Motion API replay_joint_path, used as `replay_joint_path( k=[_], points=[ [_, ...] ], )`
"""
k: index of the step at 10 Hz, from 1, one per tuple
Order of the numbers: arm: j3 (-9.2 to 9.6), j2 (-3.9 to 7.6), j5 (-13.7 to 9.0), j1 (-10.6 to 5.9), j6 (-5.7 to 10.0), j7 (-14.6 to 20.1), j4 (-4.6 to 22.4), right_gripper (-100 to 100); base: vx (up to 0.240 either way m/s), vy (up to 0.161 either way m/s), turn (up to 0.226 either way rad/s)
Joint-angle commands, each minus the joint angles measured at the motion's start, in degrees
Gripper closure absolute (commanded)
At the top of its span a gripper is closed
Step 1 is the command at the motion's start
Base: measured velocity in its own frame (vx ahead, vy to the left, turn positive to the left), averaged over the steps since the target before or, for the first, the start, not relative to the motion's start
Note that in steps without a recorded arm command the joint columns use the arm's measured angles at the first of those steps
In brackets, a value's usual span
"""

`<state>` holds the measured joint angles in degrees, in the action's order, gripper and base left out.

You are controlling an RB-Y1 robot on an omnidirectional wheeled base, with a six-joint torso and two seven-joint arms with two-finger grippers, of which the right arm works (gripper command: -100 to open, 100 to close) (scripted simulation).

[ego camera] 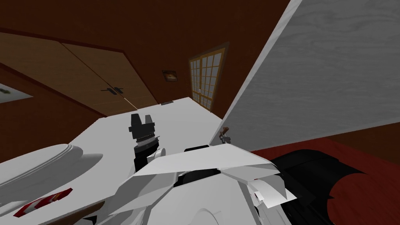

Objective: Push the door open

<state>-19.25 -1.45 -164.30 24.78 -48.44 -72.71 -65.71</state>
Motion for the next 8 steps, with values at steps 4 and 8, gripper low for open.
replay_joint_path(
  k=[4, 8],
  points=[
    [-1.72, 2.61, -4.5, -0.06, -0.1, -2.39, 0.69, 100, 0.18, 0.013, -0.003],
    [-3.0, 2.25, -8.61, 0.24, 0.24, -4.53, 0.85, 100, 0.203, -0.001, -0.009]
  ],
)
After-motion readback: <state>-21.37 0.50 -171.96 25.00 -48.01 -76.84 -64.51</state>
